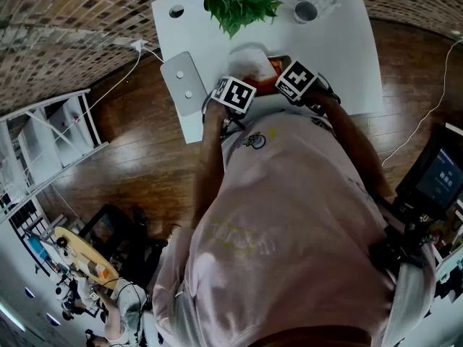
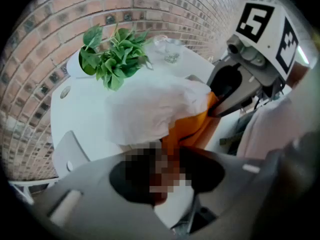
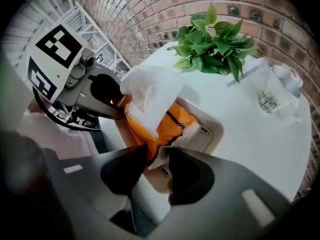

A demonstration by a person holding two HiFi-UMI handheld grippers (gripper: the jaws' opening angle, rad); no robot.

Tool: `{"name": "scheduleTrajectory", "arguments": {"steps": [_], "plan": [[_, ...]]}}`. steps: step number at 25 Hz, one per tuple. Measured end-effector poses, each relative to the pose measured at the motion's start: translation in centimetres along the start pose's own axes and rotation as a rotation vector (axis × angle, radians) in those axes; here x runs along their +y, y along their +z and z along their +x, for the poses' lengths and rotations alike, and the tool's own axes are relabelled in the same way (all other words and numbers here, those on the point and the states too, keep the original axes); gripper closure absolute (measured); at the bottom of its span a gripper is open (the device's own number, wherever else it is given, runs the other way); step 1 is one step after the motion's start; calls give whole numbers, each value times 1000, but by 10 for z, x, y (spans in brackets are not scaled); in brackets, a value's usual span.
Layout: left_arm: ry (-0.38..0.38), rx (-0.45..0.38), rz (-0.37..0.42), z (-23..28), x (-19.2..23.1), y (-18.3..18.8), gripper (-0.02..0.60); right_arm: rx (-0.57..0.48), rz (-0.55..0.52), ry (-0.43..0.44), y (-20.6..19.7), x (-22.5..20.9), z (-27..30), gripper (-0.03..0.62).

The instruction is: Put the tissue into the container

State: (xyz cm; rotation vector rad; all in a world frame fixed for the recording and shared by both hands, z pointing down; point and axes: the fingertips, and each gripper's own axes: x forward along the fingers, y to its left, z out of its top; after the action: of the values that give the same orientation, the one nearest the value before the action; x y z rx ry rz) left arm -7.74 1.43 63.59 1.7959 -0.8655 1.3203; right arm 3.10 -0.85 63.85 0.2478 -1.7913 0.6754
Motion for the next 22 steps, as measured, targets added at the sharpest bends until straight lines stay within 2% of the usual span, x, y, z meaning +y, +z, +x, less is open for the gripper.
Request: {"name": "scheduleTrajectory", "arguments": {"steps": [5,8,10,12,14,19,22], "plan": [[-3,-112,-80,-12,2,6,446,-97,76,56,1,2,-9,482],[-25,-194,-100,-30,-8,15,451,-140,65,47,5,4,-28,484],[-7,-263,-98,-57,-10,23,451,-203,36,42,16,14,-56,484],[61,-352,-83,-101,-4,36,453,-315,-16,31,38,27,-101,484],[149,-477,-63,-163,5,58,454,-457,-85,-6,68,33,-156,484],[452,-897,71,-349,11,121,462,-905,-272,-153,150,68,-323,488],[581,-1021,113,-426,-9,122,462,-1096,-377,-235,165,105,-404,488]]}}
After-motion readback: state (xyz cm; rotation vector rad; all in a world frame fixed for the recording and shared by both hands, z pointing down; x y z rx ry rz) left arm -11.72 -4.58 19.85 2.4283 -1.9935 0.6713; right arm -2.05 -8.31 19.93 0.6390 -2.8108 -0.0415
